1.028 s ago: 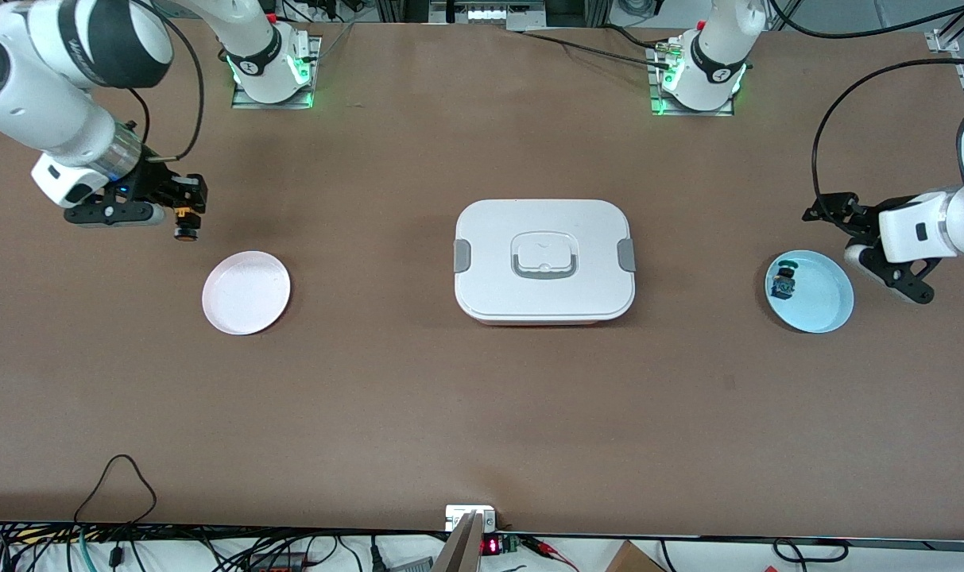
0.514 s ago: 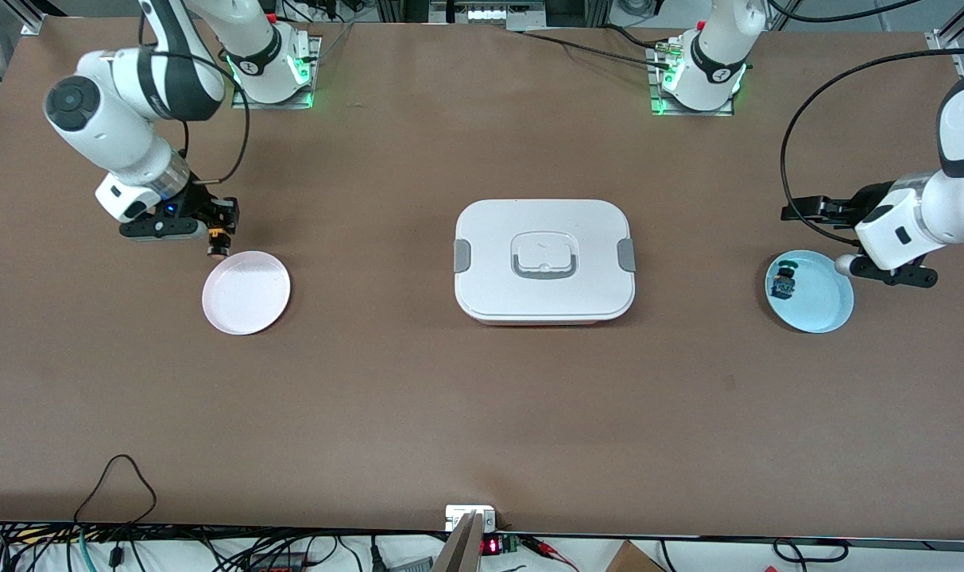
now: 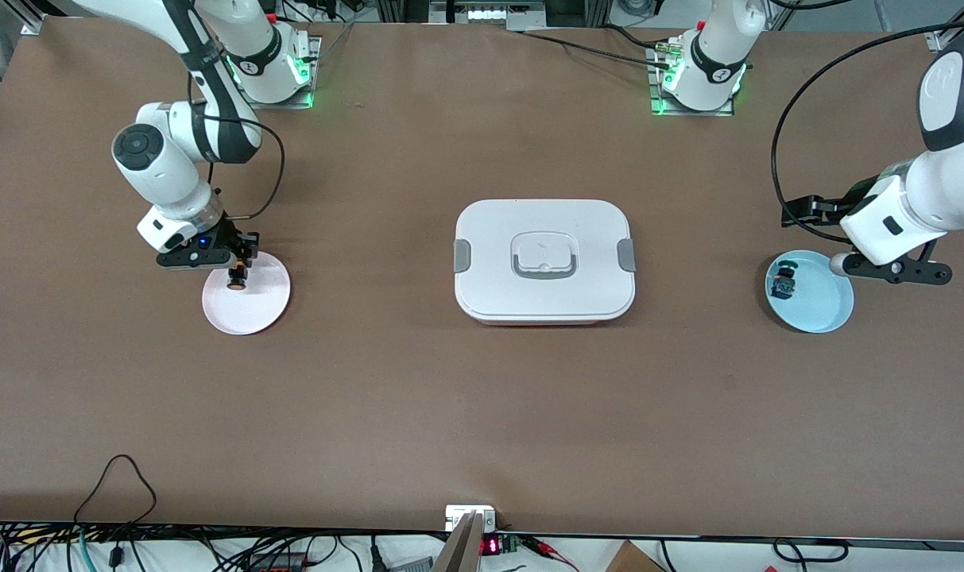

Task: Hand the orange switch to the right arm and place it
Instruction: 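Move the switch over the white plate while the left gripper withdraws, then lower the switch onto the white plate and open the right gripper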

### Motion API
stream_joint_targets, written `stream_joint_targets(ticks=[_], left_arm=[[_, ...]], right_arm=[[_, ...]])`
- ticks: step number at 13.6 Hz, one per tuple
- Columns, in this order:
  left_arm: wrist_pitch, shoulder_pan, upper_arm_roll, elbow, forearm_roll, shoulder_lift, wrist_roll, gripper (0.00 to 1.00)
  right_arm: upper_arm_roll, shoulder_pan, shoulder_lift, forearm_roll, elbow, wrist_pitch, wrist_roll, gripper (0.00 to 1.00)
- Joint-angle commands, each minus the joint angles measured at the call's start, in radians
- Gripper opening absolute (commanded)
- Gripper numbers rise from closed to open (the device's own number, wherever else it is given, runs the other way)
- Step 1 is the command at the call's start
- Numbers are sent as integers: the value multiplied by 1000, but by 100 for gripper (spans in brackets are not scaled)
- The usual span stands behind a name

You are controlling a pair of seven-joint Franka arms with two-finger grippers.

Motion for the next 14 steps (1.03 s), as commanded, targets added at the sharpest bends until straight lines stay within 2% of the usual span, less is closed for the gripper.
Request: stream_joint_targets(ticks=[1, 4, 5, 7, 9, 12, 14], left_arm=[[40, 7, -11, -31, 8, -32, -60, 100], [184, 19, -11, -170, -1, -110, -51, 100], [196, 30, -11, -180, -1, -116, -34, 100], [192, 28, -11, -162, 0, -111, -40, 100], [192, 30, -11, -118, 2, -110, -56, 100], [196, 31, -5, -87, 11, -108, -57, 100], [198, 36, -2, -82, 14, -114, -50, 100]], right_arm=[[6, -1, 27, -5, 36, -8, -12, 0], [39, -1, 38, 33, 123, -155, -10, 0], [41, 0, 38, 52, 170, -242, -12, 0], [42, 0, 38, 56, 227, -329, -27, 0], [42, -3, 46, 87, 235, -332, -76, 0], [41, -7, 104, 245, 286, -347, -229, 0], [41, -7, 124, 295, 294, -349, -280, 0]])
